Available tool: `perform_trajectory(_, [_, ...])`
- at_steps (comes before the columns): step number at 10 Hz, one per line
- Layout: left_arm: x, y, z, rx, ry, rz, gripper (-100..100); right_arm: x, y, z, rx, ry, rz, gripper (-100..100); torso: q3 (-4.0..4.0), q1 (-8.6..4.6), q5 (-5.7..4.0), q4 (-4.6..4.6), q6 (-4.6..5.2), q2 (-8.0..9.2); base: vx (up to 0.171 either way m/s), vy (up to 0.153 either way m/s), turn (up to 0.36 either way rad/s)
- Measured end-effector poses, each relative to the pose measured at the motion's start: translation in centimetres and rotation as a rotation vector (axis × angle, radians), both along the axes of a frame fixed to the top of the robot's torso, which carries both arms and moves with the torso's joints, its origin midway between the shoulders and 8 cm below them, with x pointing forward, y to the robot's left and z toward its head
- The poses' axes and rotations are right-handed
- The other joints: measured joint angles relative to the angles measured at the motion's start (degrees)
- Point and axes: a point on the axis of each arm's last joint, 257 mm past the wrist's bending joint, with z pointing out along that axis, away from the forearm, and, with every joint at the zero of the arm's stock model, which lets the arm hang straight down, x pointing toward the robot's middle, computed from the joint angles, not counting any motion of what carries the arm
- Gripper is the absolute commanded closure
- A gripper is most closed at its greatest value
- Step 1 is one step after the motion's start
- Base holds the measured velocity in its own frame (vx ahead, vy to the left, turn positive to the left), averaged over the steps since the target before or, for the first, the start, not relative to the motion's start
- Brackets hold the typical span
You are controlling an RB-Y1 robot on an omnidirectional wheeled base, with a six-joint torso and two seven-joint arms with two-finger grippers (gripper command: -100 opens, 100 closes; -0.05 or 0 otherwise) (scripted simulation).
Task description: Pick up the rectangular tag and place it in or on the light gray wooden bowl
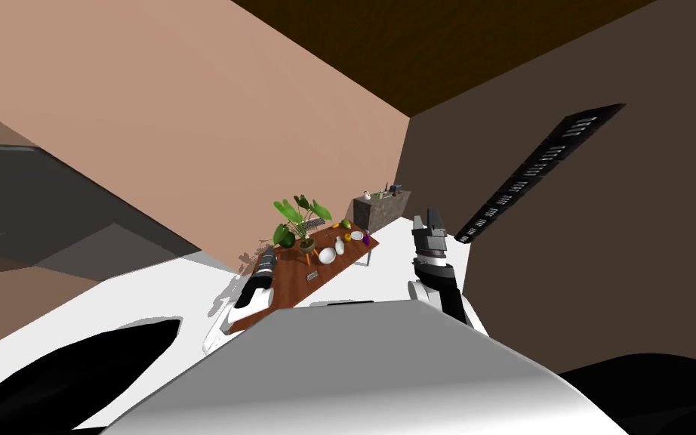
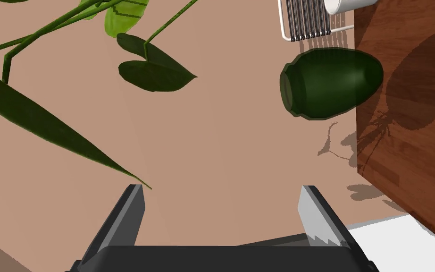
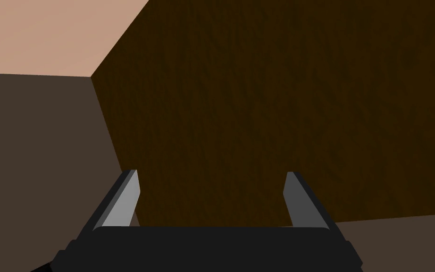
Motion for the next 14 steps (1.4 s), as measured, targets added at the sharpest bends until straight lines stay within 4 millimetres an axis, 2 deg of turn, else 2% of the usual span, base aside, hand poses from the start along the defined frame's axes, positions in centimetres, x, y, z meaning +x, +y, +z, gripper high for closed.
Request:
perform_trajectory(1, [-0.3, 1.4, -1.3, -0.022, 0.025, 0.025, -100, 0.0, 0.0, 0.0, 0.0, 0.0, 0.0, 0, 0.0, 0.04, 0.0, 0.0, 0.09, -0.01, -0.012, 0.053, -0.23])
perform_trajectory(4, [-1.7, 3.4, -4.9, -0.095, 0.099, 0.093, -100, 0.0, 0.0, 0.0, 0.0, 0.0, 0.0, 0, 0.01, 0.09, 0.02, 0.0, 0.0, 0.02, -0.023, 0.053, -0.295])
perform_trajectory(5, [-2.2, 4.9, -5.9, -0.122, 0.12, 0.123, -100, 0.0, 0.0, 0.0, 0.0, 0.0, 0.0, 0, 0.03, 0.06, 0.0, 0.02, 0.07, 0.05, -0.022, 0.048, -0.211])
perform_trajectory(7, [-3.4, 6.3, -8.6, -0.179, 0.169, 0.175, -100, 0.0, 0.0, 0.0, 0.0, 0.0, 0.0, 0, 0.0, 0.1, 0.01, 0.01, 0.06, 0.0, -0.014, 0.054, -0.258])
perform_trajectory(8, [-4.2, 6.8, -9.9, -0.206, 0.195, 0.197, -100, 0.0, 0.0, 0.0, 0.0, 0.0, 0.0, 0, 0.0, 0.08, 0.02, 0.0, -0.02, -0.01, -0.007, 0.02, 0.032])
perform_trajectory(12, [-6.6, 9.2, -13.7, -0.301, 0.266, 0.285, -100, 0.0, 0.0, 0.0, 0.0, 0.0, 0.0, 0, -0.01, 0.05, 0.0, 0.0, 0.05, -0.02, -0.014, 0.036, -0.267])
perform_trajectory(14, [-7.7, 9.4, -15.7, -0.34, 0.305, 0.316, -100, 0.0, 0.0, 0.0, 0.0, 0.0, 0.0, 0, -0.03, -0.03, -0.01, -0.01, -0.05, -0.05, -0.008, 0.02, -0.141])
